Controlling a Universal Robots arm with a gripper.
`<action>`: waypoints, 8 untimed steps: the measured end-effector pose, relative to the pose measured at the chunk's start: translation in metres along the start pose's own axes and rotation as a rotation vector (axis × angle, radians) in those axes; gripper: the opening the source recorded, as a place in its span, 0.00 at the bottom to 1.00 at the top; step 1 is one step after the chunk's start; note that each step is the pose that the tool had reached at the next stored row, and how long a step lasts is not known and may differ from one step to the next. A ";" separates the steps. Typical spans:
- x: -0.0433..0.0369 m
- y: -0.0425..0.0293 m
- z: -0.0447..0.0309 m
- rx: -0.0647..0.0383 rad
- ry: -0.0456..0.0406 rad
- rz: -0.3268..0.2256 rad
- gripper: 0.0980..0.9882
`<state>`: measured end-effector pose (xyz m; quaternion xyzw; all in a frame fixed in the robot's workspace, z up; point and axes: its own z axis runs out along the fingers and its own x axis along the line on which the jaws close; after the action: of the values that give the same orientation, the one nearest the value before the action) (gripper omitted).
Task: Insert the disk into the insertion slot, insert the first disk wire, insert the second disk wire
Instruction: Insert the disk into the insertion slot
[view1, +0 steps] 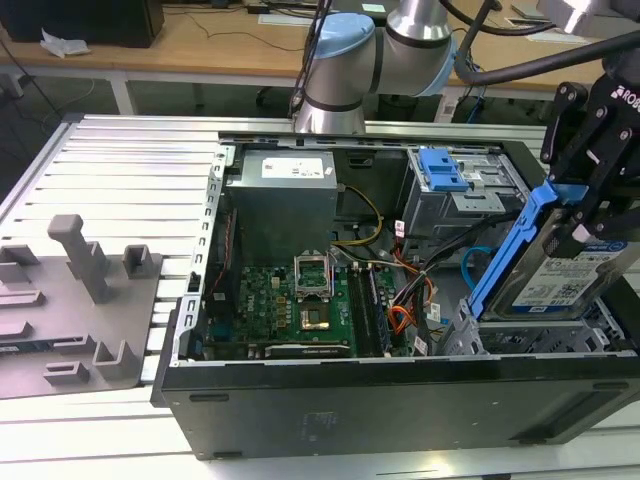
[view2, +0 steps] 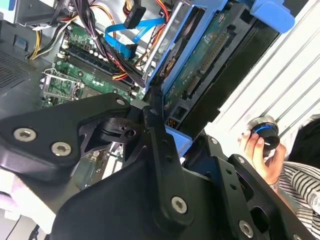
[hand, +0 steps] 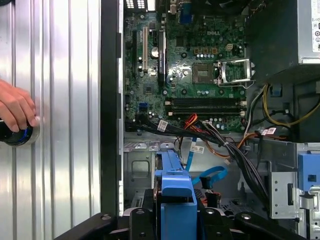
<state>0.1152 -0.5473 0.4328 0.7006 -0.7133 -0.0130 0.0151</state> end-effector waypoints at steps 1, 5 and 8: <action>0.0000 0.0000 0.0009 0.000 0.0000 0.000 0.30; 0.0000 -0.0002 0.0063 0.000 0.0000 0.000 0.30; 0.0000 -0.0003 0.0086 0.000 0.0001 0.000 0.30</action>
<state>0.1152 -0.5473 0.4242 0.7006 -0.7133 -0.0130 0.0151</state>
